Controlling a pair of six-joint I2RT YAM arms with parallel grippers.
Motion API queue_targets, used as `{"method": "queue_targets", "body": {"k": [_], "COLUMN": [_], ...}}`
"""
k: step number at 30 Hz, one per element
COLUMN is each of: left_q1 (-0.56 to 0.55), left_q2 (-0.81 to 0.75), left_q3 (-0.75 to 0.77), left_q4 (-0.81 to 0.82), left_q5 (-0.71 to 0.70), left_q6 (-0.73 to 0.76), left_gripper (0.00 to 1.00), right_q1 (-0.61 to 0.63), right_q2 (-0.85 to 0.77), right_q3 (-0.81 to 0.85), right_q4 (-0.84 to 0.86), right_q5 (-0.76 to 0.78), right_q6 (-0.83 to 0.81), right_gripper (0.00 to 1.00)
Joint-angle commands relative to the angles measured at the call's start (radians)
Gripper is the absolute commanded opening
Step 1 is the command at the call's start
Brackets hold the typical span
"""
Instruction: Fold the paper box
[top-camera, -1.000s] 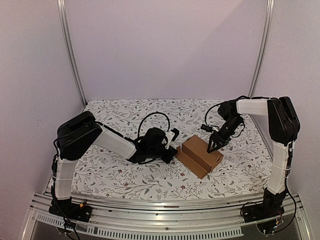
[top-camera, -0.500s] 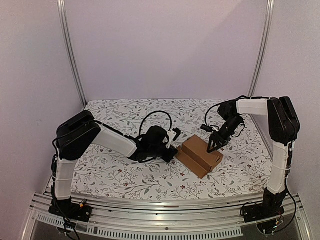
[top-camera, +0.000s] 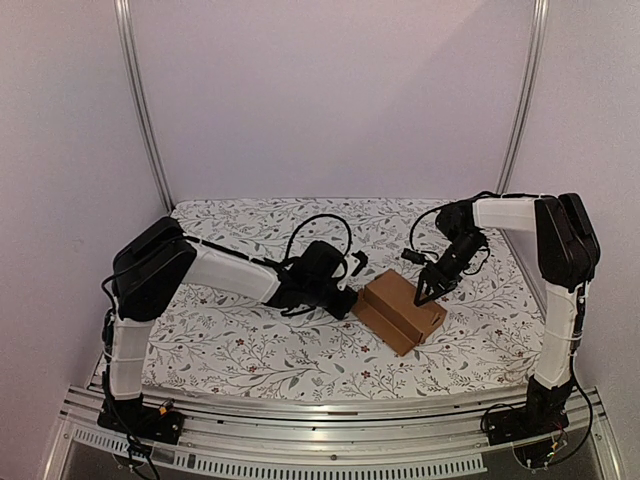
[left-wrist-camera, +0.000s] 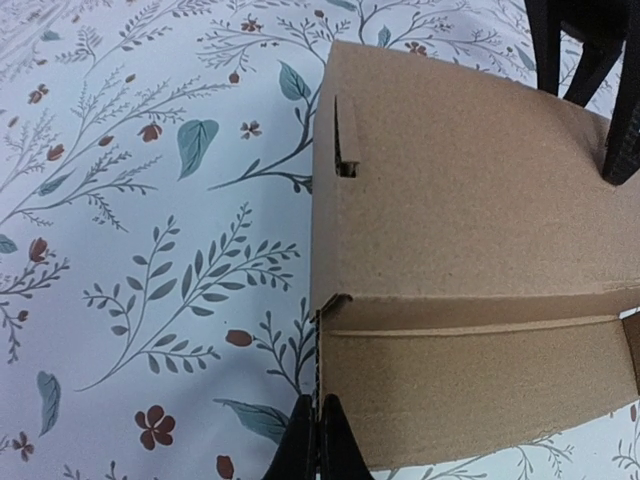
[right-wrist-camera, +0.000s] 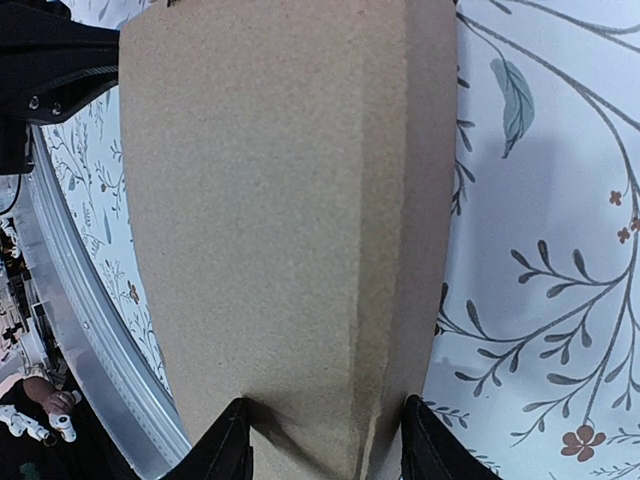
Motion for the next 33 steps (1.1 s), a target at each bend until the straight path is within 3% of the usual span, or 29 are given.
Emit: {"method": "queue_targets", "body": {"k": [1,13,26,33], "left_q1": [-0.009,-0.016,-0.025,-0.033], "left_q2": [-0.038,-0.036,-0.09,-0.089], "left_q3": [0.064,0.082,-0.062,-0.061], "left_q4": [-0.032,-0.067,0.047,0.062], "left_q5": [-0.009,-0.009,-0.057,-0.054], "left_q6": [0.015,0.032,0.003,0.013], "left_gripper": [0.0,0.0,0.0,0.0], "right_q1": [0.033,0.056,0.025,0.025], "right_q2": [0.028,0.001,0.054,0.057], "right_q3": [-0.016,-0.015,-0.01,-0.011], "right_q4": [0.004,0.01,0.009,0.011], "right_q5": [0.066,0.075,0.111,0.113], "right_q6": [-0.01,-0.011,0.013,0.014], "right_gripper": [0.48,0.48,0.48,0.48]}}
